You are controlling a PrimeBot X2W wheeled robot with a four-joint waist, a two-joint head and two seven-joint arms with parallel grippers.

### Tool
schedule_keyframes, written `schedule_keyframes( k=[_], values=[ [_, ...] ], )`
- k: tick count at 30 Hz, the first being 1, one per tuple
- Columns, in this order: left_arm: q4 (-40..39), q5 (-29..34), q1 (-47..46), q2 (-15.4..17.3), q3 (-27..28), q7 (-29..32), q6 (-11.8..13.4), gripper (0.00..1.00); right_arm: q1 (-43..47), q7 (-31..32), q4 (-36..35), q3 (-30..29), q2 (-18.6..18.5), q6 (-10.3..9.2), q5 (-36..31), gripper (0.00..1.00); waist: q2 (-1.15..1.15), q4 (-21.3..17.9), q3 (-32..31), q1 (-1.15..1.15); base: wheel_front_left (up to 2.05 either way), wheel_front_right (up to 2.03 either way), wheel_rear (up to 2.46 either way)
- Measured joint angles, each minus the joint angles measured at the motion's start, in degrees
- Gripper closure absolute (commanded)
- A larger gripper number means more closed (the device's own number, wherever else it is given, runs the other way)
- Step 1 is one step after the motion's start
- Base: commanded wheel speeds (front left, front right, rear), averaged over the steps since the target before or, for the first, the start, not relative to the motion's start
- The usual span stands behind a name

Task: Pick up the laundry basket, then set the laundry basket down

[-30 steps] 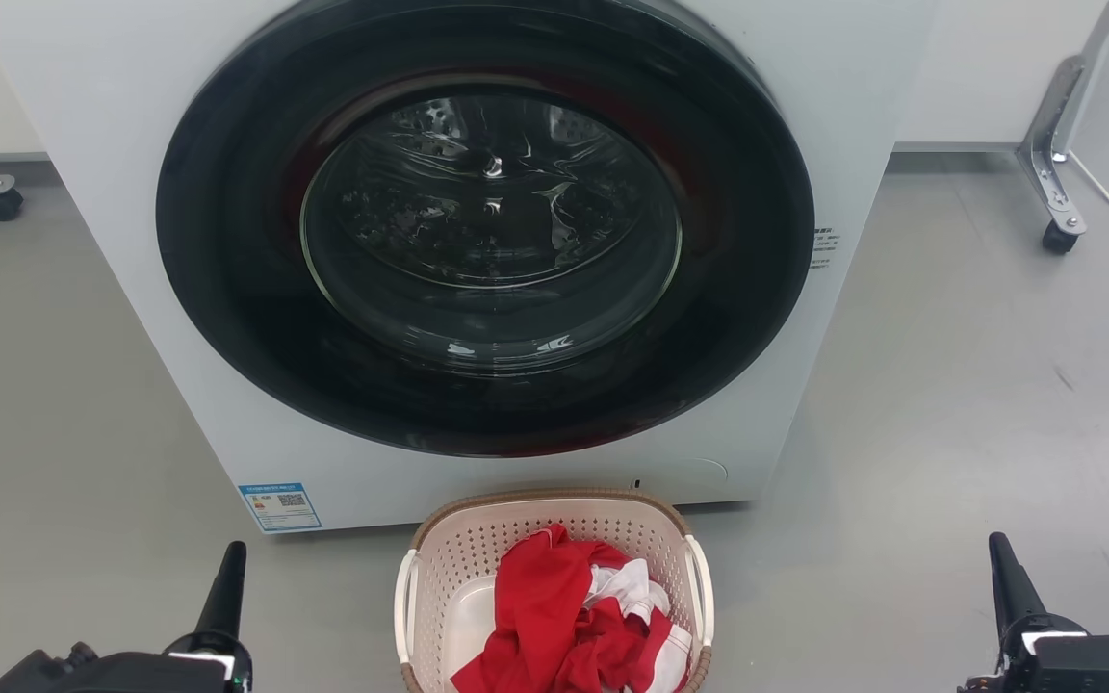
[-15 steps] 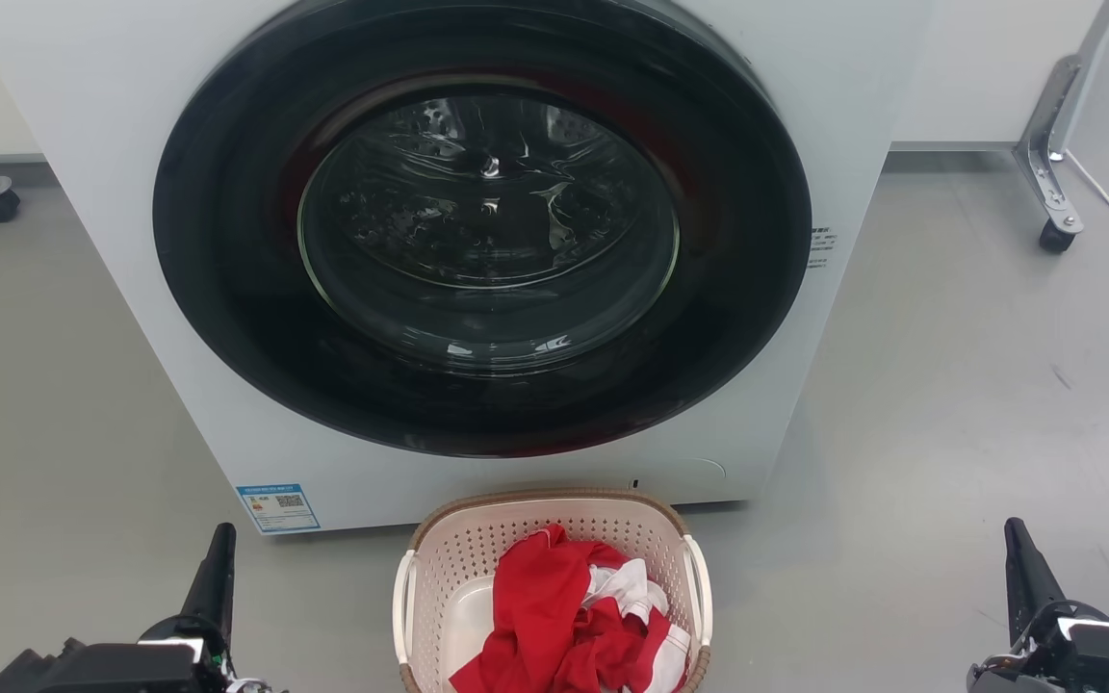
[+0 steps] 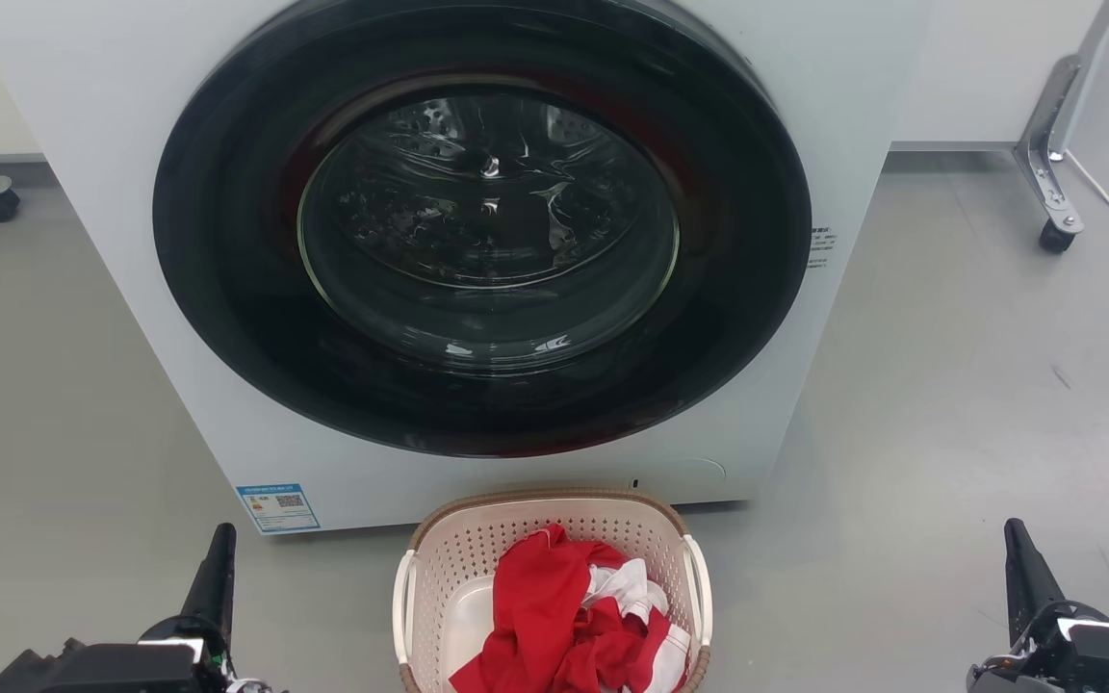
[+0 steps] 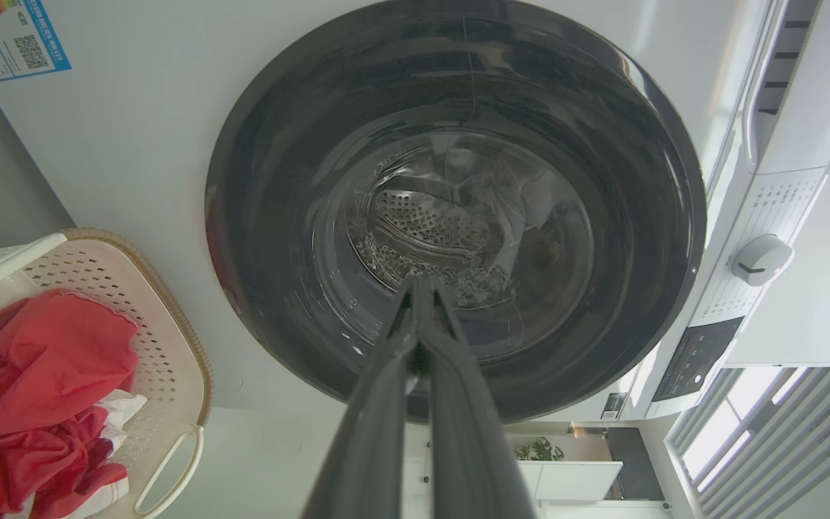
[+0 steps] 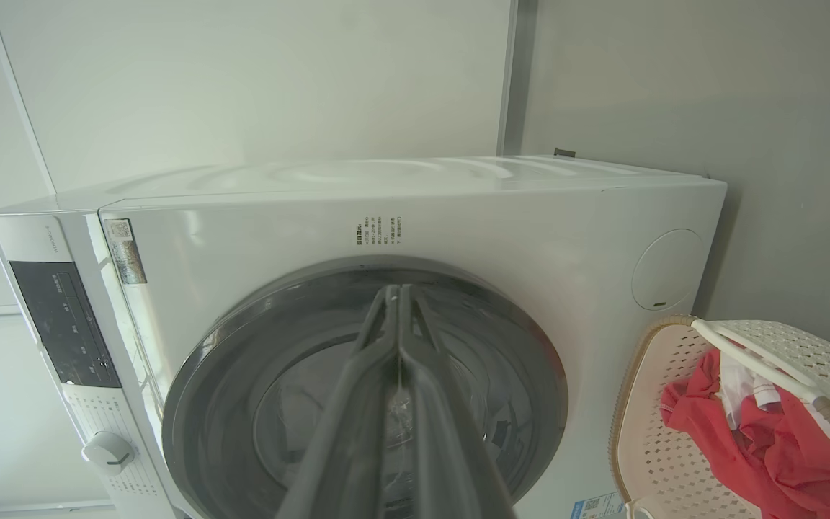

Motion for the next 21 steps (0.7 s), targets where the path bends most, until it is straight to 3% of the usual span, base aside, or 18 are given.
schedule_keyframes(
  k=[21],
  values=[
    [0.02, 0.00, 0.00, 0.00, 0.00, 0.00, 0.00, 1.00, 0.00, 0.00, 0.00, 0.01, 0.00, 0.00, 0.01, 1.00, 0.00, 0.00, 0.00, 0.00, 0.00, 0.00, 0.00]
  ],
)
